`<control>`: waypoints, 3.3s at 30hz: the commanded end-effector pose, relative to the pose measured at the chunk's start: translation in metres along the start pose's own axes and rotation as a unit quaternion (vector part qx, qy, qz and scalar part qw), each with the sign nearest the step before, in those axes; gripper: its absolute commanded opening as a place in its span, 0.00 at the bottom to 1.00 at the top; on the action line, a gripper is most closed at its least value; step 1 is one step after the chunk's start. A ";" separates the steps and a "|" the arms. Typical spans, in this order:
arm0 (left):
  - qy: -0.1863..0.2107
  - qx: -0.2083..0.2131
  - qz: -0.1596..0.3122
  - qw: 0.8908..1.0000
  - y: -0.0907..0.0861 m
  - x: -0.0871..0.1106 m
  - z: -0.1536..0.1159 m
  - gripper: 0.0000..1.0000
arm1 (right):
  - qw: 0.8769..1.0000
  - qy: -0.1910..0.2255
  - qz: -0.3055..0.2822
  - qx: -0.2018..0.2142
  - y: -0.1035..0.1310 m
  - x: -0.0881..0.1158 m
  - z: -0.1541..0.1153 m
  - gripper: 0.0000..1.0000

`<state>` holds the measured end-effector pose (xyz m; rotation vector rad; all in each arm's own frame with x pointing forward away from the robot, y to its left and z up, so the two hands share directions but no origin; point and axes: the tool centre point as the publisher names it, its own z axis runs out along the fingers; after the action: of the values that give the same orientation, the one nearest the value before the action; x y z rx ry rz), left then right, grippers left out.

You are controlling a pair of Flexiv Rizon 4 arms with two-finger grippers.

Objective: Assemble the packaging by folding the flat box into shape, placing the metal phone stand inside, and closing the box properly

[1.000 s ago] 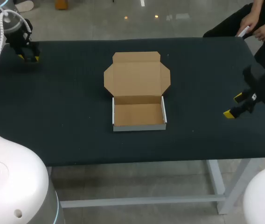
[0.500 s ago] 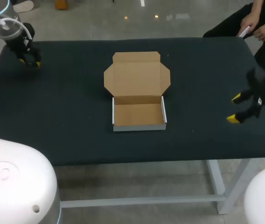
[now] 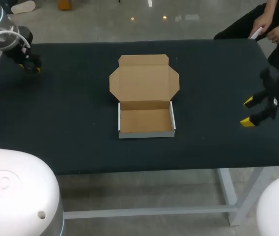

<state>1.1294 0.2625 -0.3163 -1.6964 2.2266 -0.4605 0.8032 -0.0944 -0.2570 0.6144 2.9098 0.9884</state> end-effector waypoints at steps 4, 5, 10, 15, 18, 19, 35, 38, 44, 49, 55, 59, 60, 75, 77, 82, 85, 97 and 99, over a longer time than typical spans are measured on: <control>-0.007 0.006 0.019 1.000 0.005 0.017 -0.008 0.00 | 1.000 0.003 -0.019 0.004 0.000 -0.003 0.000 1.00; -0.007 0.007 0.019 1.000 0.005 0.019 -0.010 0.00 | 1.000 -0.002 -0.020 0.005 0.000 -0.003 0.001 1.00; -0.009 0.013 0.029 0.999 0.013 0.035 -0.023 0.00 | 0.999 -0.025 -0.044 -0.002 -0.002 -0.006 0.004 1.00; -0.007 0.013 0.043 0.999 0.021 0.049 -0.033 0.00 | 0.998 -0.027 -0.052 0.011 0.000 -0.010 0.014 1.00; -0.005 0.012 0.051 0.999 0.025 0.058 -0.036 0.00 | 0.998 -0.031 -0.058 0.012 0.001 -0.013 0.019 1.00; -0.006 0.012 0.053 0.998 0.027 0.061 -0.037 0.00 | 0.997 -0.036 -0.062 0.013 0.001 -0.013 0.020 1.00; -0.003 0.019 0.098 0.995 0.038 0.096 -0.055 0.00 | 0.995 -0.039 -0.090 -0.003 0.007 -0.020 0.036 1.00; -0.003 0.022 0.107 0.994 0.038 0.100 -0.058 0.00 | 0.995 -0.039 -0.090 -0.003 0.007 -0.020 0.036 1.00; 0.008 0.027 0.120 0.992 0.038 0.105 -0.065 0.00 | 0.995 -0.039 -0.090 -0.003 0.007 -0.020 0.036 1.00; 0.011 0.030 0.133 0.991 0.042 0.112 -0.076 0.00 | 0.995 -0.039 -0.090 -0.003 0.007 -0.020 0.036 1.00; 0.016 0.034 0.147 0.988 0.056 0.124 -0.086 0.00 | 0.995 -0.039 -0.090 -0.003 0.007 -0.020 0.036 1.00; 0.019 0.039 0.155 0.987 0.066 0.130 -0.091 0.00 | 0.995 -0.039 -0.090 -0.003 0.007 -0.020 0.036 1.00; 0.022 0.040 0.156 0.987 0.068 0.132 -0.092 0.00 | 0.995 -0.039 -0.090 -0.003 0.007 -0.020 0.036 1.00; 0.045 0.051 0.167 0.984 0.085 0.146 -0.101 0.00 | 0.993 -0.042 -0.105 -0.017 0.015 -0.023 0.047 1.00; 0.048 0.049 0.165 0.984 0.085 0.146 -0.099 0.00 | 0.994 -0.039 -0.104 -0.015 0.015 -0.024 0.051 1.00; 0.051 0.049 0.162 0.984 0.085 0.146 -0.098 0.00 | 0.994 -0.027 -0.108 -0.006 0.017 -0.025 0.060 1.00; 0.052 0.050 0.162 0.984 0.084 0.147 -0.098 0.00 | 0.993 -0.025 -0.113 -0.005 0.018 -0.026 0.062 1.00; 0.067 0.067 0.165 0.982 0.084 0.156 -0.106 0.00 | 0.993 -0.028 -0.115 -0.006 0.018 -0.026 0.063 1.00; 0.068 0.068 0.167 0.981 0.084 0.159 -0.110 0.00 | 0.993 -0.028 -0.115 -0.006 0.018 -0.026 0.063 1.00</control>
<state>0.9768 0.1381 -0.2650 -1.2272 2.4558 -0.6427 0.8432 -0.0535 -0.3002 0.2951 2.8443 0.9371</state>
